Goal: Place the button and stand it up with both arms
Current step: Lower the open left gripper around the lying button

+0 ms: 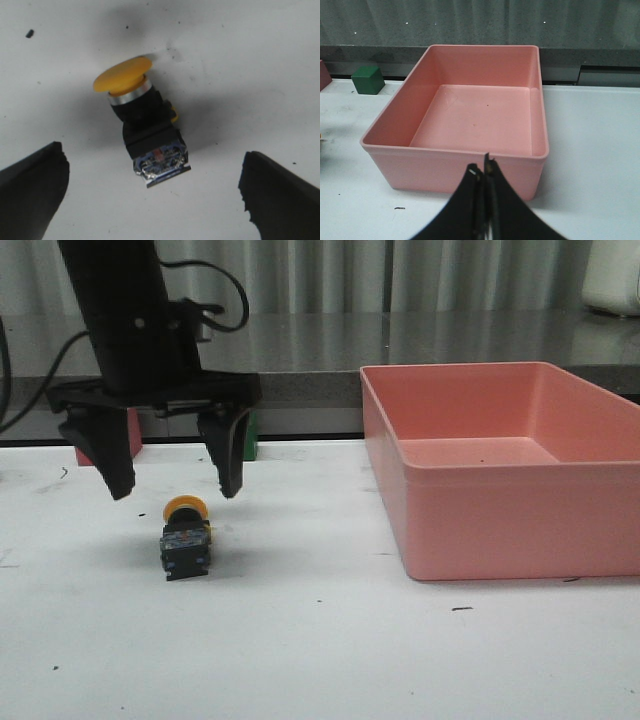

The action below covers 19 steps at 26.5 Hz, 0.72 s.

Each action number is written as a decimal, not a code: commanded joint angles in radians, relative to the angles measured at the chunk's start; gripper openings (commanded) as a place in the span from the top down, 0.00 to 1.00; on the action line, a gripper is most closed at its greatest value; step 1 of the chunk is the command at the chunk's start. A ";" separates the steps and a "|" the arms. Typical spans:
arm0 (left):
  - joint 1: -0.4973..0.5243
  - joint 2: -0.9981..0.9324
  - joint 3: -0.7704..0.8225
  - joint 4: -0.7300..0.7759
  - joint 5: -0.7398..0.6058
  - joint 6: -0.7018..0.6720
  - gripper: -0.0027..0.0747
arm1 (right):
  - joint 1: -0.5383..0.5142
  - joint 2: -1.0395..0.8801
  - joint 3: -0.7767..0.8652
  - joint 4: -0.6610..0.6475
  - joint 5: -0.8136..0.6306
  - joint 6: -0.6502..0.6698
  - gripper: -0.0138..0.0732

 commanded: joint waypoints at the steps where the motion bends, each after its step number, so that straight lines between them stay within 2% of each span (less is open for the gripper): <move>1: -0.007 0.018 -0.083 -0.014 0.024 -0.048 0.11 | -0.003 0.006 -0.028 -0.010 -0.083 -0.010 0.92; 5: -0.007 0.111 -0.159 -0.014 0.083 -0.064 0.16 | -0.003 0.006 -0.028 -0.010 -0.083 -0.010 0.92; 10: -0.007 0.158 -0.216 -0.014 0.108 -0.085 0.29 | -0.003 0.006 -0.028 -0.010 -0.083 -0.010 0.92; 19: 0.025 0.158 -0.220 -0.005 0.098 -0.090 0.52 | -0.003 0.006 -0.028 -0.010 -0.083 -0.010 0.92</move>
